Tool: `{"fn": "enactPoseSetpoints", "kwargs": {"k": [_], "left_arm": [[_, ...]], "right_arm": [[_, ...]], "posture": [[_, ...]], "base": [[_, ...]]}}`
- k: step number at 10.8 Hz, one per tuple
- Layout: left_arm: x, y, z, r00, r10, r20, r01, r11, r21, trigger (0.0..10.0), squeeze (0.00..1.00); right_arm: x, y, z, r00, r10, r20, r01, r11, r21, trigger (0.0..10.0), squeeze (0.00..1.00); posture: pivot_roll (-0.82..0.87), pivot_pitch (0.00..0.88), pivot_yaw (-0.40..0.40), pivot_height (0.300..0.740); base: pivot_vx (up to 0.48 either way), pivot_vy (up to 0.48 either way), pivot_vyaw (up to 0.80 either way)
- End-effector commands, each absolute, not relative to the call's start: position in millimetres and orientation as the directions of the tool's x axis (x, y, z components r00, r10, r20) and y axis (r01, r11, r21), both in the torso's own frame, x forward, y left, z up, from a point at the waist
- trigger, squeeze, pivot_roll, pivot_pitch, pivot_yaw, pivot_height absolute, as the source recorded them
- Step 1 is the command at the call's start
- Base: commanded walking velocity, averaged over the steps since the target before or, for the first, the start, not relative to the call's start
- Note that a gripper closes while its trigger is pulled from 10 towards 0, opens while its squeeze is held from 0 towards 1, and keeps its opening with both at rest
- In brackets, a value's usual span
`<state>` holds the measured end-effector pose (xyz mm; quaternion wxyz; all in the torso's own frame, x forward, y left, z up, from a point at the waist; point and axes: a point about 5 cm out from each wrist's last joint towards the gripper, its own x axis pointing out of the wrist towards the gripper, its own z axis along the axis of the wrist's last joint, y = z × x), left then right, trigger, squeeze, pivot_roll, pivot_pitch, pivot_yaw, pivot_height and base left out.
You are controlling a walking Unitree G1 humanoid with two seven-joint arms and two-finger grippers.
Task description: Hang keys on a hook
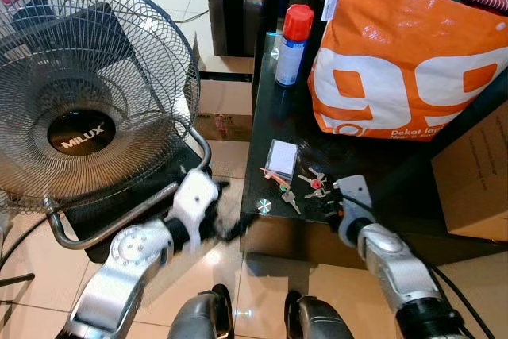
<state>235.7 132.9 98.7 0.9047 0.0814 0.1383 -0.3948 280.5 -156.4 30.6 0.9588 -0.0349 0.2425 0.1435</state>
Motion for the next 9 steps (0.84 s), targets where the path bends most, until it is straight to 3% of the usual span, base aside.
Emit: {"fn": "enactPoseSetpoints", "kwargs": {"k": [1, 4, 9], "left_arm": [[232.3, 132.6, 95.6, 0.637, -0.692, -0.338, 0.745, 0.666, 0.041, 10.0, 0.0], [235.7, 134.3, 96.1, 0.655, -0.668, -0.353, 0.73, 0.68, 0.066, 10.0, 0.0], [235.5, 135.5, 98.4, 0.655, -0.666, -0.356, 0.732, 0.676, 0.081, 10.0, 0.0]], "right_arm": [[279.4, -157.5, 27.3, 0.835, 0.247, -0.492, -0.285, 0.958, -0.004, 10.0, 0.0], [286.8, -147.2, 31.2, 0.86, 0.264, -0.436, -0.279, 0.96, 0.031, 10.0, 0.0], [297.0, -151.4, 24.7, 0.88, 0.166, -0.445, -0.193, 0.981, -0.016, 10.0, 0.0]], "posture": [[-0.09, 0.239, -0.006, 0.74], [-0.08, 0.236, -0.004, 0.74], [-0.07, 0.234, 0.003, 0.74]], "base": [[0.0, 0.0, 0.0], [0.0, 0.0, 0.0], [0.0, 0.0, 0.0]]}}
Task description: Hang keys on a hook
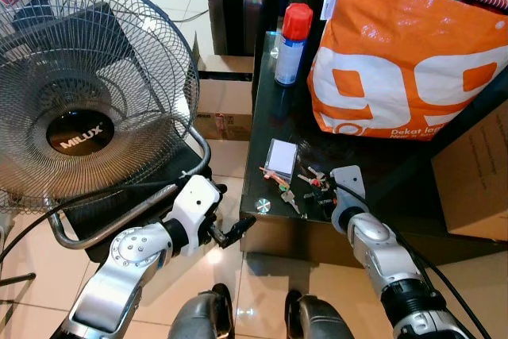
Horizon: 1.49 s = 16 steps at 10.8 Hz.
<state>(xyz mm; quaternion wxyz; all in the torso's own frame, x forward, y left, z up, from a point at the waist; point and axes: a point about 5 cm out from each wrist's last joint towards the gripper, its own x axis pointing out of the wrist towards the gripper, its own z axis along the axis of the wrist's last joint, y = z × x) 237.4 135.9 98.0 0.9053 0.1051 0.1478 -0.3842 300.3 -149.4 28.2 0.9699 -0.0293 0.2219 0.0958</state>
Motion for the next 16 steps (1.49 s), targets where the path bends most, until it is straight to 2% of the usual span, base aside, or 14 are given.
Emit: {"fn": "enactPoseSetpoints", "kwargs": {"k": [1, 4, 5, 6, 8, 11, 16], "left_arm": [[235.1, 136.0, 98.9, 0.652, -0.669, -0.357, 0.735, 0.673, 0.082, 10.0, 0.0], [235.2, 136.2, 99.7, 0.64, -0.678, -0.36, 0.746, 0.661, 0.082, 10.0, 0.0], [235.7, 136.2, 99.8, 0.639, -0.68, -0.36, 0.748, 0.659, 0.083, 10.0, 0.0], [235.9, 136.1, 99.8, 0.639, -0.68, -0.36, 0.748, 0.659, 0.083, 10.0, 0.0], [236.1, 135.9, 99.7, 0.643, -0.677, -0.358, 0.744, 0.663, 0.083, 10.0, 0.0], [236.4, 135.9, 100.0, 0.647, -0.675, -0.355, 0.741, 0.666, 0.083, 10.0, 0.0], [237.3, 135.5, 99.7, 0.647, -0.675, -0.354, 0.741, 0.667, 0.082, 10.0, 0.0]], "right_arm": [[297.4, -152.4, 22.8, 0.88, 0.154, -0.448, -0.182, 0.983, -0.02, 10.0, 0.0], [295.8, -154.5, 16.7, 0.876, 0.141, -0.461, -0.168, 0.986, -0.017, 10.0, 0.0], [295.8, -155.5, 15.8, 0.877, 0.139, -0.461, -0.164, 0.986, -0.016, 8.2, 0.0], [295.8, -156.7, 15.4, 0.877, 0.137, -0.46, -0.162, 0.987, -0.016, 7.3, 0.0], [297.0, -160.8, 17.0, 0.881, 0.136, -0.453, -0.159, 0.987, -0.012, 6.7, 0.0], [299.1, -160.6, 19.2, 0.887, 0.138, -0.441, -0.156, 0.988, -0.006, 4.9, 0.0], [298.8, -161.4, 19.6, 0.886, 0.144, -0.44, -0.164, 0.986, -0.008, 4.1, 0.0]], "posture": [[-0.06, 0.23, 0.014, 0.74], [-0.06, 0.229, 0.028, 0.74], [-0.06, 0.23, 0.027, 0.74], [-0.06, 0.23, 0.027, 0.74], [-0.06, 0.233, 0.023, 0.74], [-0.06, 0.237, 0.022, 0.74], [-0.06, 0.238, 0.022, 0.74]], "base": [[0.0, 0.0, 0.0], [0.0, 0.0, 0.0], [0.0, 0.0, 0.0], [0.0, 0.0, 0.0], [0.0, 0.0, 0.0], [0.0, 0.0, 0.0], [0.0, 0.0, 0.0]]}}
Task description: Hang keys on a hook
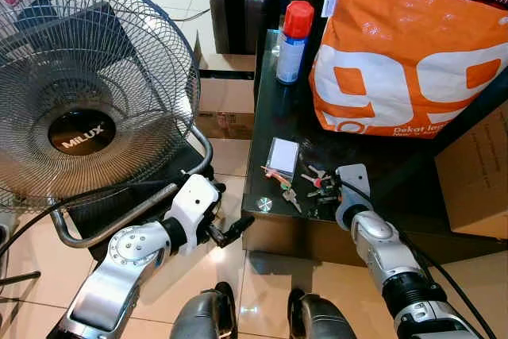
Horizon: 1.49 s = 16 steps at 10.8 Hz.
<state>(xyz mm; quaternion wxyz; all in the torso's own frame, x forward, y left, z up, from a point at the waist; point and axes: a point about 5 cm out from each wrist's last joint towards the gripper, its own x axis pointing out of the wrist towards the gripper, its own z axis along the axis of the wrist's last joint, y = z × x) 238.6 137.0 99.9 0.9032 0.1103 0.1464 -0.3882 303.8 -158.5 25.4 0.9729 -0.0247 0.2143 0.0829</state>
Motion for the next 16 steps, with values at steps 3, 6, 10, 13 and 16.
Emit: {"fn": "enactPoseSetpoints", "kwargs": {"k": [3, 6, 10, 13, 16], "left_arm": [[237.5, 135.1, 99.7, 0.646, -0.677, -0.353, 0.742, 0.666, 0.08, 10.0, 0.0], [238.1, 134.4, 100.4, 0.648, -0.677, -0.349, 0.741, 0.666, 0.083, 10.0, 0.0], [237.9, 133.8, 100.1, 0.647, -0.678, -0.349, 0.742, 0.665, 0.084, 10.0, 0.0], [238.5, 134.7, 100.4, 0.646, -0.678, -0.351, 0.744, 0.663, 0.087, 10.0, 0.0], [239.2, 135.1, 101.0, 0.646, -0.679, -0.349, 0.744, 0.662, 0.088, 10.0, 0.0]], "right_arm": [[297.4, -163.8, 19.4, 0.884, 0.151, -0.442, -0.173, 0.985, -0.011, 3.9, 0.0], [292.8, -173.0, 21.8, 0.888, 0.153, -0.434, -0.177, 0.984, -0.015, 3.1, 0.0], [275.5, -181.8, 16.6, 0.879, 0.158, -0.449, -0.182, 0.983, -0.011, 9.8, 0.0], [275.0, -176.1, 22.1, 0.878, 0.212, -0.429, -0.205, 0.977, 0.062, 10.0, 1.0], [276.9, -176.7, 27.8, 0.876, 0.246, -0.414, -0.23, 0.969, 0.089, 10.0, 1.0]], "posture": [[-0.06, 0.236, 0.022, 0.74], [-0.06, 0.235, 0.017, 0.74], [-0.07, 0.236, 0.023, 0.74], [-0.06, 0.235, 0.024, 0.74], [-0.07, 0.228, 0.026, 0.74]], "base": [[0.0, 0.0, 0.0], [0.0, 0.0, 0.0], [0.0, 0.0, 0.0], [0.0, 0.0, 0.0], [0.0, 0.0, 0.0]]}}
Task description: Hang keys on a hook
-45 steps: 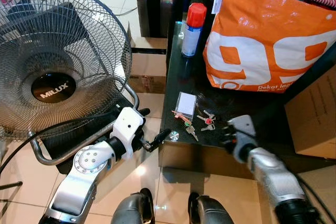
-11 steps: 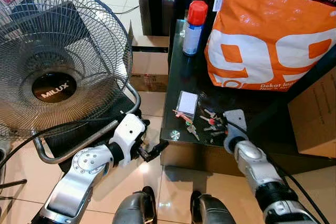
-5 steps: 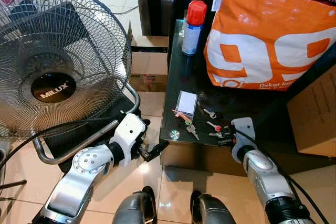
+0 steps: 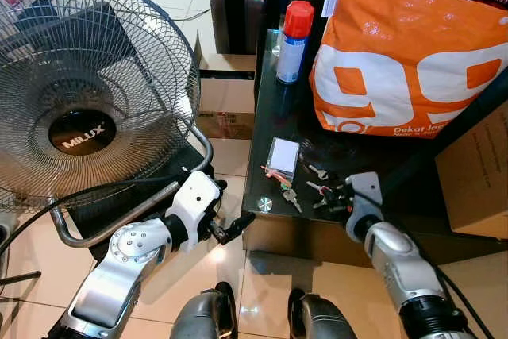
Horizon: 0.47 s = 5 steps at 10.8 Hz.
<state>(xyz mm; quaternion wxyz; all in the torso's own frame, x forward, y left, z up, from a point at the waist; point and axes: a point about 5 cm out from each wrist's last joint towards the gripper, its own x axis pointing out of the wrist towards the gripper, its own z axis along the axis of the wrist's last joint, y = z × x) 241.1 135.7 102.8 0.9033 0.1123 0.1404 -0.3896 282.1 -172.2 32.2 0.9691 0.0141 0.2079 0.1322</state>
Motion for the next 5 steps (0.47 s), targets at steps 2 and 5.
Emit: {"fn": "enactPoseSetpoints", "kwargs": {"k": [2, 5], "left_arm": [[238.6, 132.6, 101.2, 0.634, -0.691, -0.347, 0.754, 0.652, 0.08, 10.0, 0.0], [238.1, 132.1, 101.2, 0.625, -0.697, -0.35, 0.761, 0.643, 0.078, 10.0, 0.0]], "right_arm": [[276.2, -182.2, 25.4, 0.86, 0.26, -0.439, -0.234, 0.965, 0.114, 10.0, 1.0], [279.8, -181.3, 20.3, 0.845, 0.258, -0.468, -0.23, 0.966, 0.119, 10.0, 0.0]], "posture": [[-0.07, 0.223, 0.028, 0.74], [-0.06, 0.22, 0.031, 0.74]], "base": [[0.0, 0.0, 0.0], [0.0, 0.0, 0.0]]}}
